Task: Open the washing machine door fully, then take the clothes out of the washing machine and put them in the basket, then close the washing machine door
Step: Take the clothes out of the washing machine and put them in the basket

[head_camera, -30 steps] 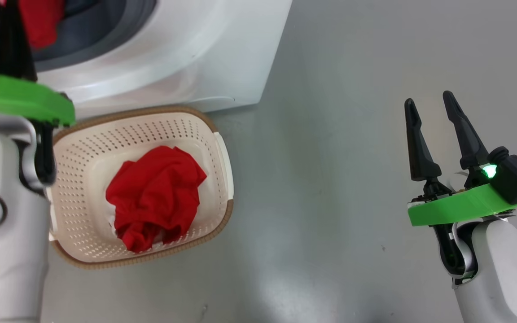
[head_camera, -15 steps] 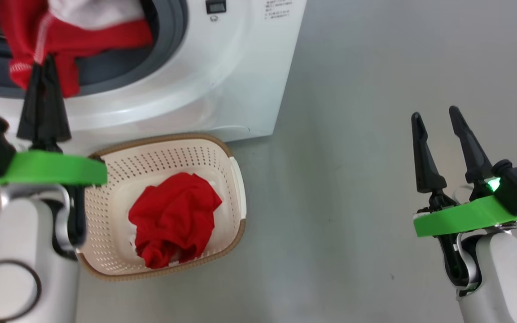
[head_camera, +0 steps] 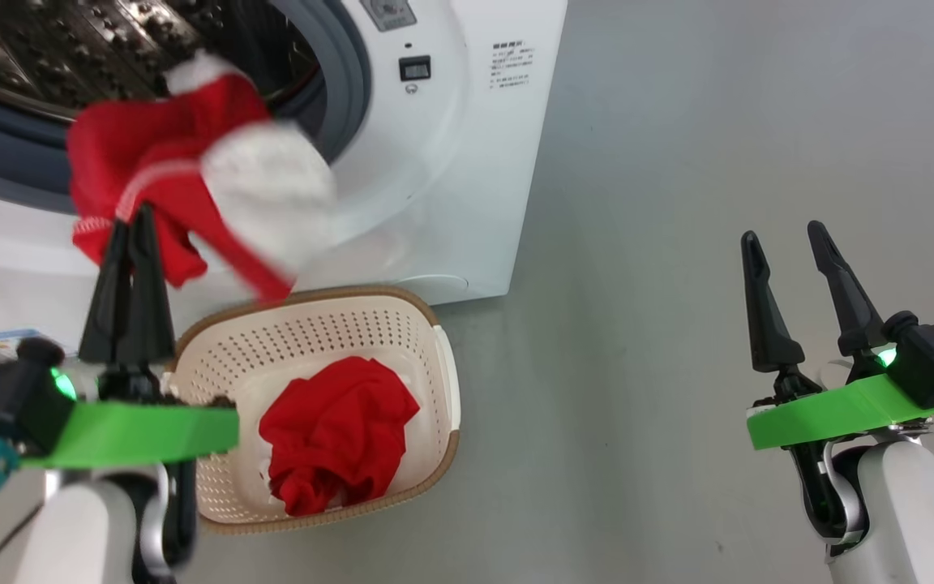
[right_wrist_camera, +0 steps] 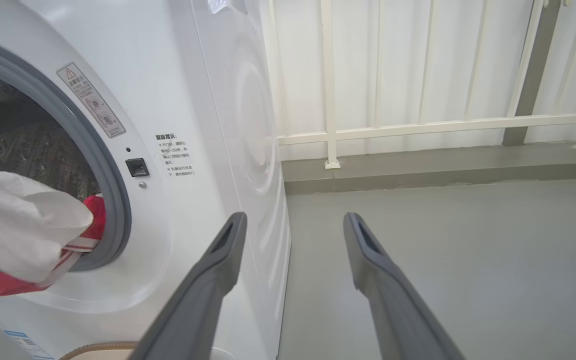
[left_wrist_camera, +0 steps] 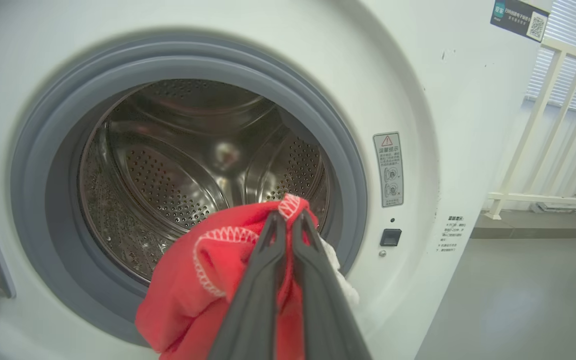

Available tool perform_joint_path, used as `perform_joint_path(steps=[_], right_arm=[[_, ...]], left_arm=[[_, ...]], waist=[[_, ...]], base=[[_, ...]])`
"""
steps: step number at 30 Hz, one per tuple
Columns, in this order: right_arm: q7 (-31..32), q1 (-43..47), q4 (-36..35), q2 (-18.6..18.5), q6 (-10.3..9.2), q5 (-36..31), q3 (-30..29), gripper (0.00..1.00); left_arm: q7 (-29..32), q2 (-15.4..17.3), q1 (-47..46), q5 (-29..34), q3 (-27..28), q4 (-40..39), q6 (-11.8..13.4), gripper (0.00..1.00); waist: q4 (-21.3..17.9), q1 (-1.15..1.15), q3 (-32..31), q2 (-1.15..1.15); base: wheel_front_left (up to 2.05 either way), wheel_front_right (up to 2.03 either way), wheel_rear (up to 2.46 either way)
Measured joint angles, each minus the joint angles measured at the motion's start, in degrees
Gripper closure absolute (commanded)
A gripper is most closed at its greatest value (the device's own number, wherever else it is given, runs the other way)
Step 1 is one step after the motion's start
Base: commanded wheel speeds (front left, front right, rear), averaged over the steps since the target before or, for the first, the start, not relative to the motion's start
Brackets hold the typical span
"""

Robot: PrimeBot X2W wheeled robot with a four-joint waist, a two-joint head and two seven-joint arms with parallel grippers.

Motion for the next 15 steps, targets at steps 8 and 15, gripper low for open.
perform_joint_path(steps=[8, 15], right_arm=[[0.0, 1.24, -0.07, 0.01, 0.0, 0.07, -0.22, 0.0], [0.0, 1.24, -0.34, 0.01, 0.0, 0.04, -0.36, 0.0]], left_arm=[[2.3, -0.52, 5.88, 0.36, -1.75, -9.62, 2.0, 1.0], [4.13, -0.8, 8.1, 1.36, -3.66, -15.55, 2.98, 1.0]], waist=[[0.84, 0.0, -0.82, 0.0], [1.43, 0.0, -0.27, 0.0]], base=[[0.0, 0.0, 0.0], [0.0, 0.0, 0.0]])
